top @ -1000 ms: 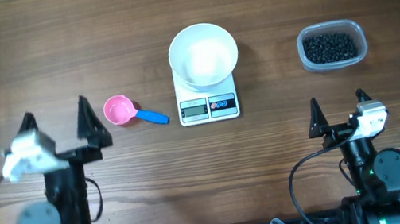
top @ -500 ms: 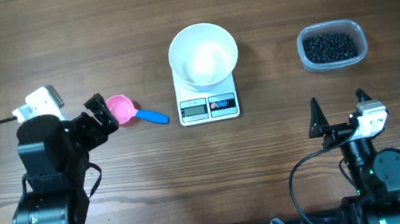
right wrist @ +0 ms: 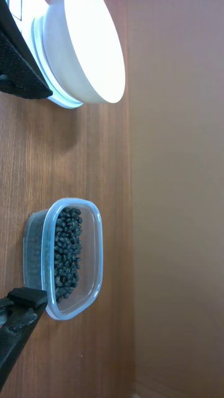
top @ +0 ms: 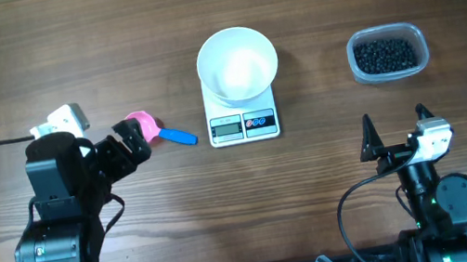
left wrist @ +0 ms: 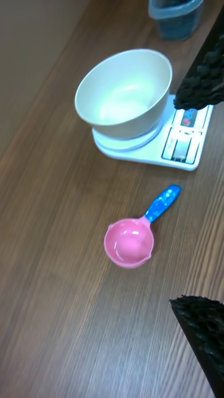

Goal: Scoop item into bowl and weigh 150g on scale
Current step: 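Reach the left gripper to the pink scoop and grasp its cup rim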

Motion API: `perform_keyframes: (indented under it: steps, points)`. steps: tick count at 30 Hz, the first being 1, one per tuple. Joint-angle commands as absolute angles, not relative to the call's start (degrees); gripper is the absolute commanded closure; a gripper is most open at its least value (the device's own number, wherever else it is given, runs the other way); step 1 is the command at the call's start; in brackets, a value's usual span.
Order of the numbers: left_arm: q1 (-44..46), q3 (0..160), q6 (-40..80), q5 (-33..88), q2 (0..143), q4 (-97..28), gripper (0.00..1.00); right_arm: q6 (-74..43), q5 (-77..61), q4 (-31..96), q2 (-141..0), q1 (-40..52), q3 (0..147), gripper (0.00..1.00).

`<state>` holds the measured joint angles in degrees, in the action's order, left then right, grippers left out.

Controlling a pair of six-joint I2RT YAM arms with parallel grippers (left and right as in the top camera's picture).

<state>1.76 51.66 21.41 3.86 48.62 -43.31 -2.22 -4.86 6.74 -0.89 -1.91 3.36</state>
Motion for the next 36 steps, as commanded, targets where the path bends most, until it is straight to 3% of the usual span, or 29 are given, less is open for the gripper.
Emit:
perform_keyframes:
  steps: [1,8,11,18,36]
  points:
    - [1.72,52.62,23.16,6.61,50.98,-43.2,0.0,-1.5,-4.86,6.55,-0.58,-1.78,3.25,0.0]
    - [1.72,52.62,33.65,3.25,63.57,-43.11,0.01,-1.5,-4.86,6.52,-0.58,-1.78,3.25,0.0]
    - [1.72,52.62,39.75,-1.34,69.63,-43.05,0.11,-1.52,-4.86,6.55,-0.58,-1.78,3.25,0.0]
    - [1.72,52.62,49.45,-2.48,82.41,-38.54,0.15,-1.52,-4.86,6.55,-0.58,-1.78,3.25,0.0]
    - [1.72,52.6,51.92,-4.62,97.43,-27.35,0.3,-1.5,-4.86,6.55,-0.58,-1.78,3.25,0.0]
